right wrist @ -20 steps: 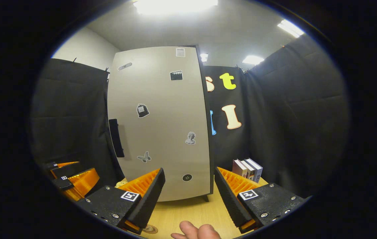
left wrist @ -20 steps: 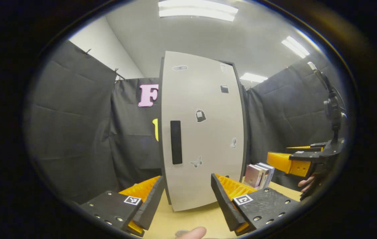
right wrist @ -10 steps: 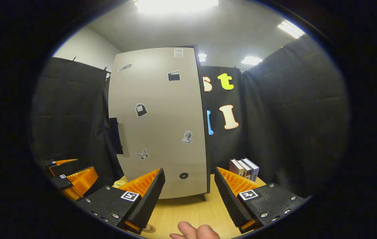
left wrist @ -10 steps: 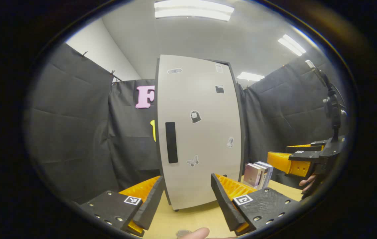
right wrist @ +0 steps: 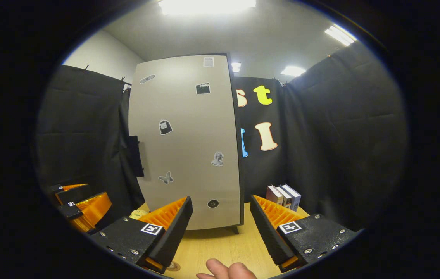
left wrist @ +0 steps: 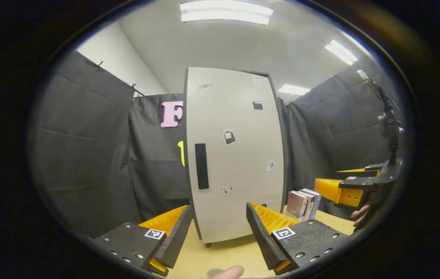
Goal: Open the cabinet door with the right hand, grasp the bottle in the cabinet with the left hand and place it on the coaster, then close the cabinet door with the right hand.
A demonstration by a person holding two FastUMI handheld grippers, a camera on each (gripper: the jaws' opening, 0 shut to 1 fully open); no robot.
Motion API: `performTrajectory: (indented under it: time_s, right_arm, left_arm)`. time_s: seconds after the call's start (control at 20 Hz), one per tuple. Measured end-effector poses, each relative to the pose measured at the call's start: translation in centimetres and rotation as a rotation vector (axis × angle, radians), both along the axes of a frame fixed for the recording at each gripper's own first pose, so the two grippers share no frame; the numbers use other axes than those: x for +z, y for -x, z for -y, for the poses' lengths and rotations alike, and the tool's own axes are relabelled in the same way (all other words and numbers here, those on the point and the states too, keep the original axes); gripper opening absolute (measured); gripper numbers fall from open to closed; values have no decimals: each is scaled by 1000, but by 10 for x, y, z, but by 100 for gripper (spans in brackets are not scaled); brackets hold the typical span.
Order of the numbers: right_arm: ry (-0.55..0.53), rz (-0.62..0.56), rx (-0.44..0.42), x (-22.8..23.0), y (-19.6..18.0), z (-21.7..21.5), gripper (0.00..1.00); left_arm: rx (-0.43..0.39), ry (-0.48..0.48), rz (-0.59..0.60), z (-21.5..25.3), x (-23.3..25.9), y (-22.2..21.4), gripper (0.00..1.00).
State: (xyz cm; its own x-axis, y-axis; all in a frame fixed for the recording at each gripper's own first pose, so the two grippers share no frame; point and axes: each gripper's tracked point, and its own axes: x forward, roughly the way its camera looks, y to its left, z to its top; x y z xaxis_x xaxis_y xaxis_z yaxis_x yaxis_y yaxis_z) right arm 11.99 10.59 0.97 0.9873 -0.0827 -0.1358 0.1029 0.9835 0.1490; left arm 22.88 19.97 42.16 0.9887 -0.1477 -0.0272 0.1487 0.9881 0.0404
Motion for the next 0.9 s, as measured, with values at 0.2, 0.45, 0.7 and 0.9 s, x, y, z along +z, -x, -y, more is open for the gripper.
performTrajectory:
  time_s: [0.2,0.45,0.7,0.9]
  right_arm:
    - [-11,-2,0,-2,-2,-1,92]
    - [4,-4,4,-5,-3,-3,93]
    - [7,-1,5,-6,-5,-5,93]
    - [5,-3,14,-7,-9,-8,93]
  left_arm:
    - [15,15,-9,-7,-3,-1,83]
    - [19,17,-20,-7,-6,-2,85]
    - [25,20,-21,-7,-8,1,83]
    - [36,14,-20,-9,-6,3,85]
